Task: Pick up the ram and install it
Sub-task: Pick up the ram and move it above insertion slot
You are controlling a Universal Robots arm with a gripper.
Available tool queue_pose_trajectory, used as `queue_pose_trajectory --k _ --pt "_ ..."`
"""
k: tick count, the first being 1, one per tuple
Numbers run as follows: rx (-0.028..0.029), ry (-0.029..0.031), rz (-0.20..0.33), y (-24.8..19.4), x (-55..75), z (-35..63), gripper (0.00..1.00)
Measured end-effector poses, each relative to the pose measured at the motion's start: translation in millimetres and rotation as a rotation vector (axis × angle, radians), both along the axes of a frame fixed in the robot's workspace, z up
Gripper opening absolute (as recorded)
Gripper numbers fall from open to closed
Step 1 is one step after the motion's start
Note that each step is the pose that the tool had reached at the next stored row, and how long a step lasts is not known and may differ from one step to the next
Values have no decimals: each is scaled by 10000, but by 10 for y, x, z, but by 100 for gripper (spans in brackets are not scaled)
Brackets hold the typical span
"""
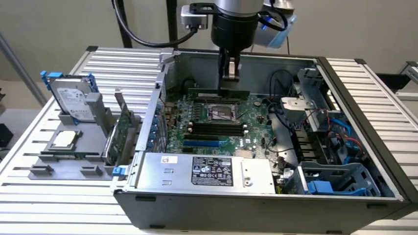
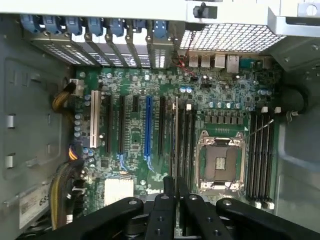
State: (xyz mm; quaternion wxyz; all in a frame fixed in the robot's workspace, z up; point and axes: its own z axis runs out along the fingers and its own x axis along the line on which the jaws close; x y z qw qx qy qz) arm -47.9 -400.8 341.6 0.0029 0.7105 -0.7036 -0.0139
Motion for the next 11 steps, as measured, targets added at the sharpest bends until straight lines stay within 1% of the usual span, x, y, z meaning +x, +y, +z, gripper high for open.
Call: queue_pose_trajectory --k 3,4,5,11 --pt "0 0 -1 118 2 -56 0" --pt "0 0 -2 149 3 -73 0" --pt "-1 0 -2 165 6 -91 0" --pt "0 4 -2 168 9 -102 0"
